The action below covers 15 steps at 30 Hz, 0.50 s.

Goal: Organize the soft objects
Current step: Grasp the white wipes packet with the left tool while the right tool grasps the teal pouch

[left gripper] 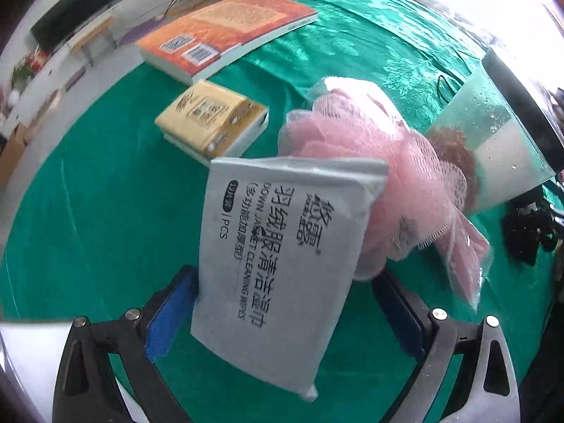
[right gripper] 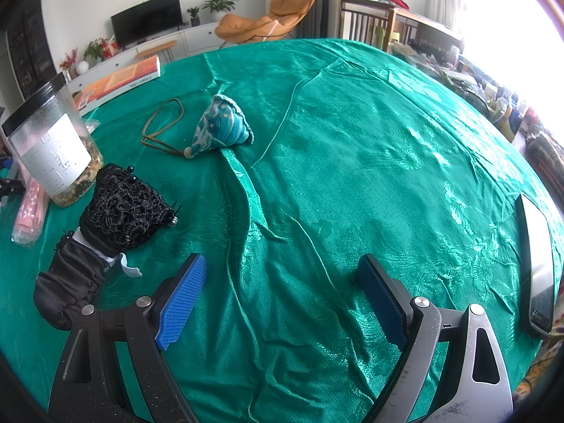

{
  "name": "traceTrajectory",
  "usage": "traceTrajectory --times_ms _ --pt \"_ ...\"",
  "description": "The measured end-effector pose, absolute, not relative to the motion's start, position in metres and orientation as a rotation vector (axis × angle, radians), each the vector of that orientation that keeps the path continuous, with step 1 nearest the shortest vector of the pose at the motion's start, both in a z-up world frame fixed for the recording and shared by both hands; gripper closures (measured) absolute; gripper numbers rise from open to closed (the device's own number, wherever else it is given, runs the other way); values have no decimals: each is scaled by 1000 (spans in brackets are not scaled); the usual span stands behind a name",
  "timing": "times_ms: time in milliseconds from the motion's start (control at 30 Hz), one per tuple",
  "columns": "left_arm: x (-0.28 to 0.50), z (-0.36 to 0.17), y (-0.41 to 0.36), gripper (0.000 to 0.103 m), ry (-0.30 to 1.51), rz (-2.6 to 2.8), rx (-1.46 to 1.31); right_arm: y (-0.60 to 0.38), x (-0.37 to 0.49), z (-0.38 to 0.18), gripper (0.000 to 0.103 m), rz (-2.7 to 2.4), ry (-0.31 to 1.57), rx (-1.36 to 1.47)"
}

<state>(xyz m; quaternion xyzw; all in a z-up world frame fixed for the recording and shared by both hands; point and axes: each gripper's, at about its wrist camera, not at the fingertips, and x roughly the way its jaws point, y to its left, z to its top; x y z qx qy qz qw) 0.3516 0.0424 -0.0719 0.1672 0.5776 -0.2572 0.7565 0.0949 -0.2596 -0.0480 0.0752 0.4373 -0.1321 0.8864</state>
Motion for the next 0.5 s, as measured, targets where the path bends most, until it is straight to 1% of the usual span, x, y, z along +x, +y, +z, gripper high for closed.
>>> traceTrajectory --times_ms 100,133,267,300,333,367,433,500 --pt "329 -77 55 6 1371 -481 243 -260 95 -48 13 -275 909 156" --pt "323 -77 56 6 1369 -488 231 -259 95 -48 13 -275 909 156" --pt "325 -75 63 6 1261 -360 245 -259 94 -48 13 -275 909 156" --pt "327 -75 65 13 1253 -361 208 -260 94 -47 13 -273 908 159" --pt "326 -76 67 25 1249 -369 175 -261 93 -47 13 -264 902 168" --pt "322 -76 67 35 1239 -352 175 -264 91 -44 13 -243 888 202" --pt "310 -72 67 36 1218 -376 153 -281 86 -31 14 -182 808 345" --pt "299 -70 71 37 1213 -393 112 -292 101 -17 14 -147 780 385"
